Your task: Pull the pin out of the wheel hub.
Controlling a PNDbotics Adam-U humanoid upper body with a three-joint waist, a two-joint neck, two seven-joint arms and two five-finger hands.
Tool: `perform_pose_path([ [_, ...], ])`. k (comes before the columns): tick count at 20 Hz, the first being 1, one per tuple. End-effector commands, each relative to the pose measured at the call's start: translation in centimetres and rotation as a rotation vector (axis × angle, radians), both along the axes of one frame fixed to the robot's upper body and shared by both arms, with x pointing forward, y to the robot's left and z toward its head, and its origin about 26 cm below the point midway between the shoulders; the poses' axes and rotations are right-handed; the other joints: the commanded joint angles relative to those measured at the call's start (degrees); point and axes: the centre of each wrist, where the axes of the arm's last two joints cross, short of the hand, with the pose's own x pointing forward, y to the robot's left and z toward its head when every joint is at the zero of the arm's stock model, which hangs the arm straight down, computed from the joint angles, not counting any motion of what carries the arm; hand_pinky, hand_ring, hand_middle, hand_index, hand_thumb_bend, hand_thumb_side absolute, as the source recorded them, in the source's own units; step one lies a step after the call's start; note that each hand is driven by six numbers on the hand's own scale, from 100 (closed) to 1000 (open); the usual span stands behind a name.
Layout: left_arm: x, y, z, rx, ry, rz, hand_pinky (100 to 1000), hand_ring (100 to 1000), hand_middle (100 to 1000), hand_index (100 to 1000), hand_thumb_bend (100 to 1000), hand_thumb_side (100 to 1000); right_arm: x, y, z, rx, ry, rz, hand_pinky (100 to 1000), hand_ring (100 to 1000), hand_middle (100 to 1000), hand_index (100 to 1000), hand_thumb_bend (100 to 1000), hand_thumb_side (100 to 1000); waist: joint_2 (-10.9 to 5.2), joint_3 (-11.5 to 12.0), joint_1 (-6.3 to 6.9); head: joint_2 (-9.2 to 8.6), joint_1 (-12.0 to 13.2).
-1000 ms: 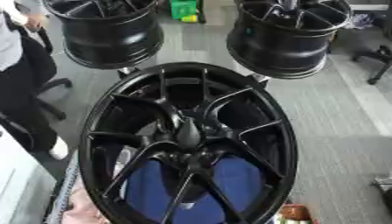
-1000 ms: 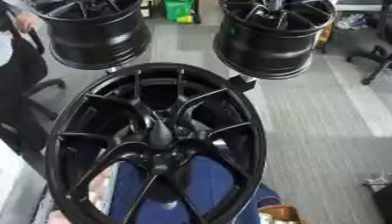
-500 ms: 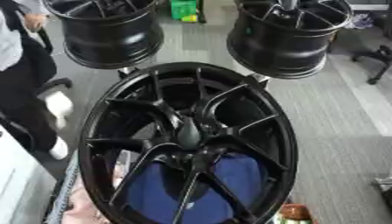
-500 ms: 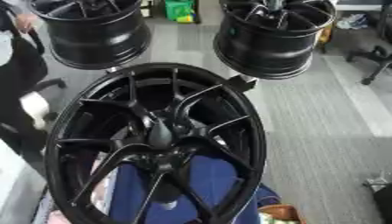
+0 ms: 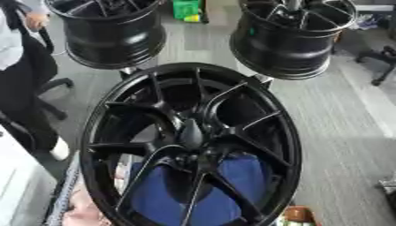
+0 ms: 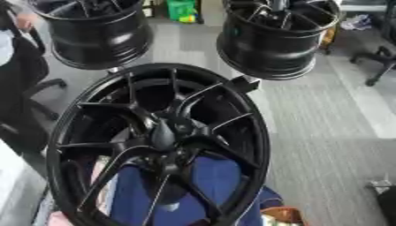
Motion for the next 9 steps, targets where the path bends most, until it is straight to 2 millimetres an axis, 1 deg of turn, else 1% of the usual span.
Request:
perform_pose_path([
  [1, -0.5, -1.8, 0.3, -0.163, -0.109, -0.171, 616, 702, 686, 786, 100, 625, 0.0, 0.0, 1.3, -0.043, -0.023, -0.025, 841, 696, 592, 724, 100, 149, -0.46, -0.2, 0.00, 0.19, 0.5],
  [3, -0.9, -3.5, -0.9, -0.270, -0.106, -0.272, 616, 703, 689, 800, 100, 650, 0.2, 0.1, 1.4, -0.042, -0.028, -0.017, 841, 696, 592, 724, 100, 147, -0.32, -0.5, -0.16, -0.03, 0.8],
  [5, -2.1, -5.0, -1.4, -0.364, -0.125, -0.361, 611, 692, 678, 798, 100, 653, 0.2, 0.2, 1.5, -0.045, -0.031, -0.013, 841, 697, 592, 725, 100, 143, -0.20, -0.6, -0.31, -0.10, 1.0],
  [7, -3.3, -5.9, -1.9, -0.446, -0.147, -0.434, 611, 689, 675, 799, 100, 658, 0.3, 0.4, 1.7, -0.049, -0.036, -0.008, 841, 698, 593, 725, 100, 139, -0.05, -0.7, -0.42, -0.28, 1.2],
  [9, -4.3, -6.3, -2.2, -0.500, -0.163, -0.487, 614, 690, 676, 803, 100, 661, 0.4, 0.4, 1.8, -0.054, -0.040, -0.005, 841, 698, 593, 726, 100, 137, 0.07, -0.7, -0.48, -0.45, 1.3],
])
